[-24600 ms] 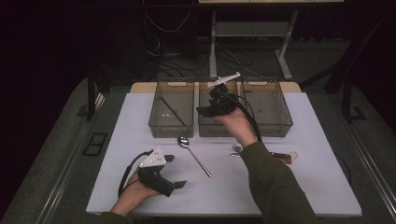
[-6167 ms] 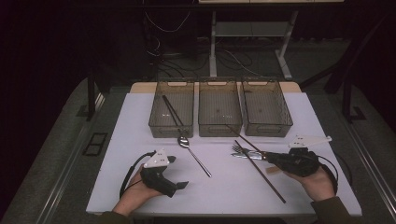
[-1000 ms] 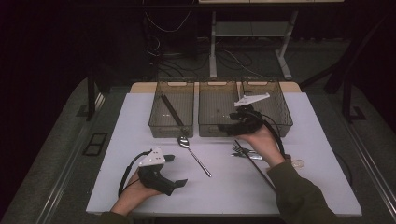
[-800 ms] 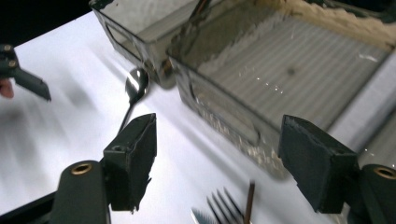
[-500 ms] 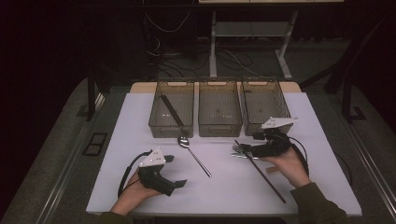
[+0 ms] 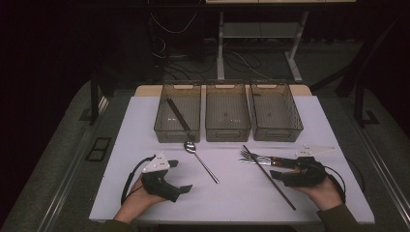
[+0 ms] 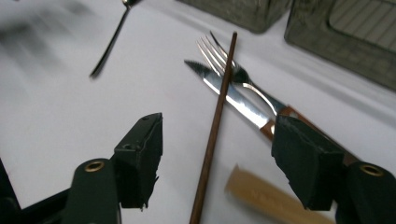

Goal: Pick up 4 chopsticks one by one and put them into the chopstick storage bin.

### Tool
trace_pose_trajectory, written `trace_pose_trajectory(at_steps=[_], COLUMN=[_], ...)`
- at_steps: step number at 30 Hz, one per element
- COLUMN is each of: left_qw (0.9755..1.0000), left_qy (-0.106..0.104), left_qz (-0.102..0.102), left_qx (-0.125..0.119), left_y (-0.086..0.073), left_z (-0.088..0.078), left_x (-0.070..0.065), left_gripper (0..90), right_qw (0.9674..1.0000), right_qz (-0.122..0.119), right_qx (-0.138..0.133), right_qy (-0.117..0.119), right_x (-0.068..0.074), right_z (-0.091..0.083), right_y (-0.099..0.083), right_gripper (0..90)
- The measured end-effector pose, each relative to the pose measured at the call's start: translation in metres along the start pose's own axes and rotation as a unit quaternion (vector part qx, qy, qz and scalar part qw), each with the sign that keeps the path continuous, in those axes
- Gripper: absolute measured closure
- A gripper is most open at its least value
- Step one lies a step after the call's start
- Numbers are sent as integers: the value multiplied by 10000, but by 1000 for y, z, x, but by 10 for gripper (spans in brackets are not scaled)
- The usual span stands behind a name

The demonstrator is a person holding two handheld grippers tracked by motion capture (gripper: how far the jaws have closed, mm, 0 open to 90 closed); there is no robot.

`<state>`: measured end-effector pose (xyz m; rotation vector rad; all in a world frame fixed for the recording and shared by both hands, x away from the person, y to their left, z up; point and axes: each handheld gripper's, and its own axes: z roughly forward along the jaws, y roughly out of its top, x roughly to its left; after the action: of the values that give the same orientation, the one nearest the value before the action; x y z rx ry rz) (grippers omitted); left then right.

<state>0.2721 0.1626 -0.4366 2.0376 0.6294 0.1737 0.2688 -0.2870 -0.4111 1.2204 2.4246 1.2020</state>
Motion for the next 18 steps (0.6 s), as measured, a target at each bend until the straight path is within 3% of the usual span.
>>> trace_pose_trajectory(at_steps=[4, 13, 18], left_qw=[10000, 10000, 10000], left_qy=[7, 5, -12], left_qz=[-23, -23, 8], left_qx=[-5, -5, 41], left_y=[0, 0, 0], left_z=[0, 0, 2], left_x=[1, 0, 0], left_gripper=[0, 0, 0], right_qw=[9999, 9987, 9975], right_qz=[5, -184, -248], right_qx=[136, 470, 647], right_qy=[-58, -99, -94], right_x=[2, 13, 17], right_z=[-3, -3, 2], right_y=[-11, -28, -31], right_gripper=[376, 609, 689])
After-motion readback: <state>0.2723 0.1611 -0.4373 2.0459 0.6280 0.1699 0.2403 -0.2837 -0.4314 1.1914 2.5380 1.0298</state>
